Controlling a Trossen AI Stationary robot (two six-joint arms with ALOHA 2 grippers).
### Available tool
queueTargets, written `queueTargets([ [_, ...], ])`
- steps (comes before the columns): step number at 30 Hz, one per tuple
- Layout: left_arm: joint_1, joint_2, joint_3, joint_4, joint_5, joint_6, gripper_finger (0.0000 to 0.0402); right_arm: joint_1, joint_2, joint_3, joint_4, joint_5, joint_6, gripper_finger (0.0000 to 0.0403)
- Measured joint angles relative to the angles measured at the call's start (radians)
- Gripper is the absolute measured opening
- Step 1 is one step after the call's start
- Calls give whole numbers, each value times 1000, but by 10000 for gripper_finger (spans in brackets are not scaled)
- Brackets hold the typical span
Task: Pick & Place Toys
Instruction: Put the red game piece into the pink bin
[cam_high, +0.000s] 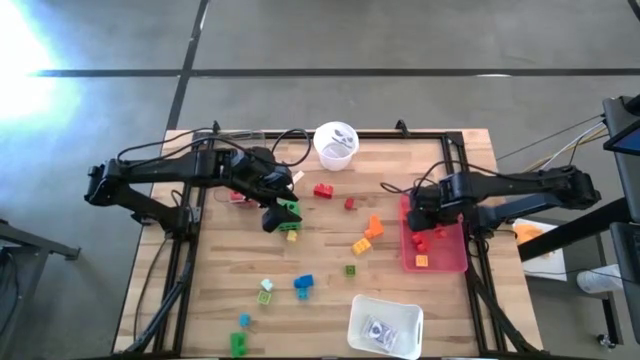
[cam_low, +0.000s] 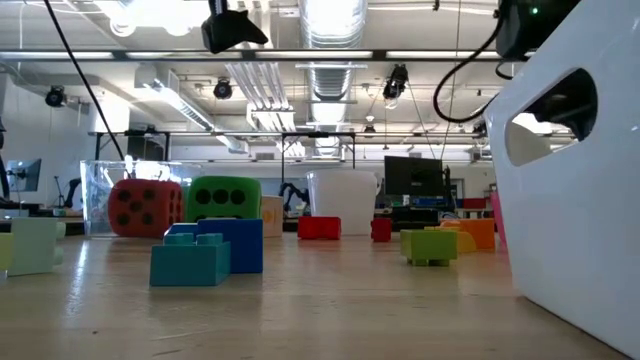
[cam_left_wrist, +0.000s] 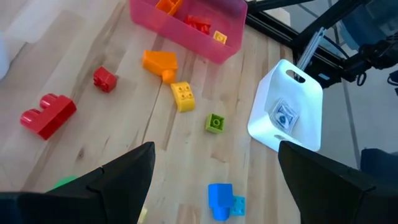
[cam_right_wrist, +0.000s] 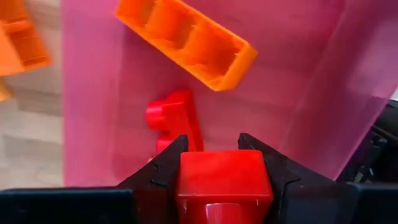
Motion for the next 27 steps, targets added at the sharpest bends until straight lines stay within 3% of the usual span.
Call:
queueTargets([
  [11,0,0,0,1,-1,0,342,4,11,-44,58,-25,39,118],
  [20,0,0,0,1,0,-1,342,95,11,6,142,-38,162,118],
  [27,0,0,0,1,0,1,342,199,49,27,177,-4,-61,118],
])
